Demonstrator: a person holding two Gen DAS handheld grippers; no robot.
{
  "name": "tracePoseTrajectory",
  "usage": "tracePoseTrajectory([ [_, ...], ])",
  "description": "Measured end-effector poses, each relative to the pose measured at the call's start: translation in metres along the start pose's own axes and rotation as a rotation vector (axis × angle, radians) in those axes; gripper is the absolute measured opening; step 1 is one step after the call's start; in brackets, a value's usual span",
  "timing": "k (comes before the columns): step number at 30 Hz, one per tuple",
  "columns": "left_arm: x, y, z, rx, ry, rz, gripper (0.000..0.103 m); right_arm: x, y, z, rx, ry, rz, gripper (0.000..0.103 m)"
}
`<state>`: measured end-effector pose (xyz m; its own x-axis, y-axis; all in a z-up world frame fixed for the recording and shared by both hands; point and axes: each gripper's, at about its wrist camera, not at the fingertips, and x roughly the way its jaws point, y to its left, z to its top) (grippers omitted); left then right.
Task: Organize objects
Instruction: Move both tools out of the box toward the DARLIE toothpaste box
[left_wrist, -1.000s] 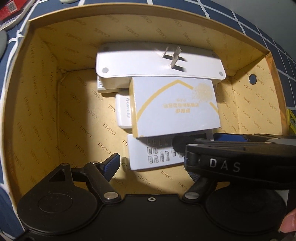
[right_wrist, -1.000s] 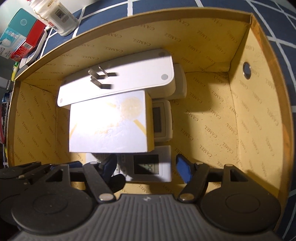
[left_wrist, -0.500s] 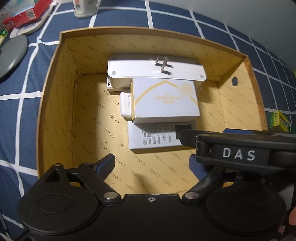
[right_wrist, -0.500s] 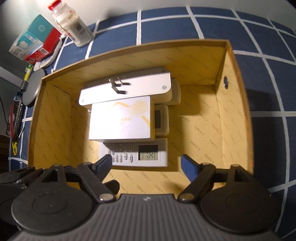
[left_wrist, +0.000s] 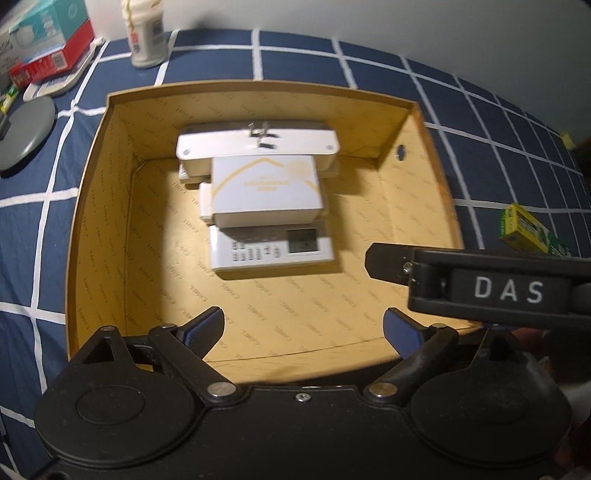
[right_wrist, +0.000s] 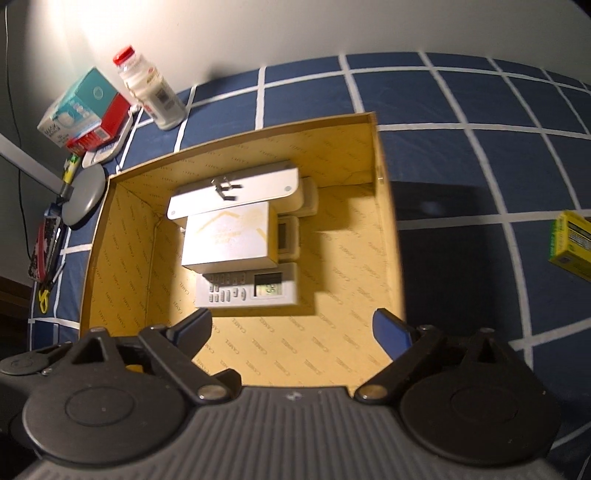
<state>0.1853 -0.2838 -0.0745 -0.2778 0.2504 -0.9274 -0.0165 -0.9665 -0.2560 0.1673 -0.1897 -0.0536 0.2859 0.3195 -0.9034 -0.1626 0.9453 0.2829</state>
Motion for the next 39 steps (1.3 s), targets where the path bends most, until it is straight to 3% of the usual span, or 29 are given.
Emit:
tracePoseTrajectory([
  [8, -0.009, -0.051, -0.002, 0.094, -0.015, 0.01, 0.103, -0.041, -0.052, -0.01, 0.078, -0.076, -0.012, 0.103],
  [16, -0.003, -0.115, -0.002, 0.179, -0.017, 0.018, 0.103, -0.073, -0.124, -0.021, 0.153, -0.119, -0.048, 0.103],
  [25, 0.021, -0.198, -0.003, 0.247, 0.0, 0.015, 0.103, -0.101, -0.219, -0.032, 0.24, -0.131, -0.087, 0.103],
  [39, 0.07, -0.305, 0.01, 0.271, 0.019, 0.015, 0.103, -0.126, -0.365, -0.034, 0.343, -0.127, -0.14, 0.103],
])
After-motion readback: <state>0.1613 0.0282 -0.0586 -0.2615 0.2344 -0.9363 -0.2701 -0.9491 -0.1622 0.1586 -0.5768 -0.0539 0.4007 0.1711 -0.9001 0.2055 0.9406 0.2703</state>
